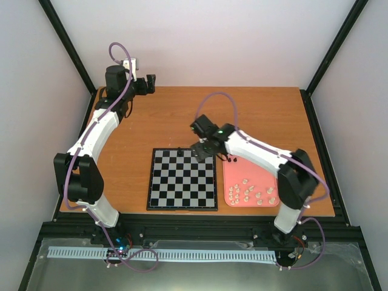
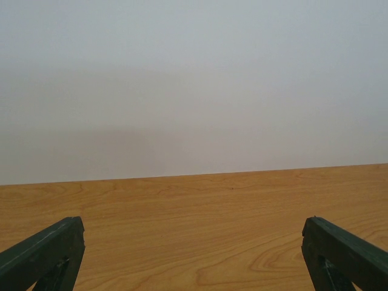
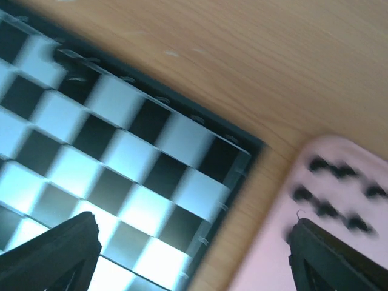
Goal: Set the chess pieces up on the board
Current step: Pick up the chess piece from the storage box.
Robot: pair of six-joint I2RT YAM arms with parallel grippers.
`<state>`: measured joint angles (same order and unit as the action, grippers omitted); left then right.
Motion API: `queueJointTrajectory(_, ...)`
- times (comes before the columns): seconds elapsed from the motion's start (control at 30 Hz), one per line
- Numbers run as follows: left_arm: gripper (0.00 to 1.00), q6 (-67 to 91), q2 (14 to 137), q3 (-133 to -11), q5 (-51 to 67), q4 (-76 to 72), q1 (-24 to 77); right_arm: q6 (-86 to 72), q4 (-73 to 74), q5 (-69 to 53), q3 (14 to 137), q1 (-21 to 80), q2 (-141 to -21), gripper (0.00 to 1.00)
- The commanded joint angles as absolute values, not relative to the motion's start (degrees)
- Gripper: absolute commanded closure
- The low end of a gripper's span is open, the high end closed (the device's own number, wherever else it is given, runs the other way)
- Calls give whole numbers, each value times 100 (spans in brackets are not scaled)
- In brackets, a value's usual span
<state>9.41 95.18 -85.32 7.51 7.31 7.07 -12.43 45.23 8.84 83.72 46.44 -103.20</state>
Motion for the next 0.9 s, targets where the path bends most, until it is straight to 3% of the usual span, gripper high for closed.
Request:
queueJointTrajectory(0.0, 0, 1010, 9516, -8591, 897, 581, 677, -1840, 4349, 1626, 7325, 4011, -9269, 0)
queueJointTrajectory(0.27, 0, 1061, 9627, -8653, 1090, 548, 682, -2476, 4411, 1799, 5727, 2828, -7907, 0)
queueJointTrajectory(0.43, 0, 1077, 9704, -8709, 1186, 554, 677, -2781, 4631, 2041, 5497, 2364, -7991, 13)
queueJointTrajectory(0.87, 0, 1094, 9920, -8832, 1318, 550, 684, -3091, 4422, 2022, 4935, 1614, -7921, 32)
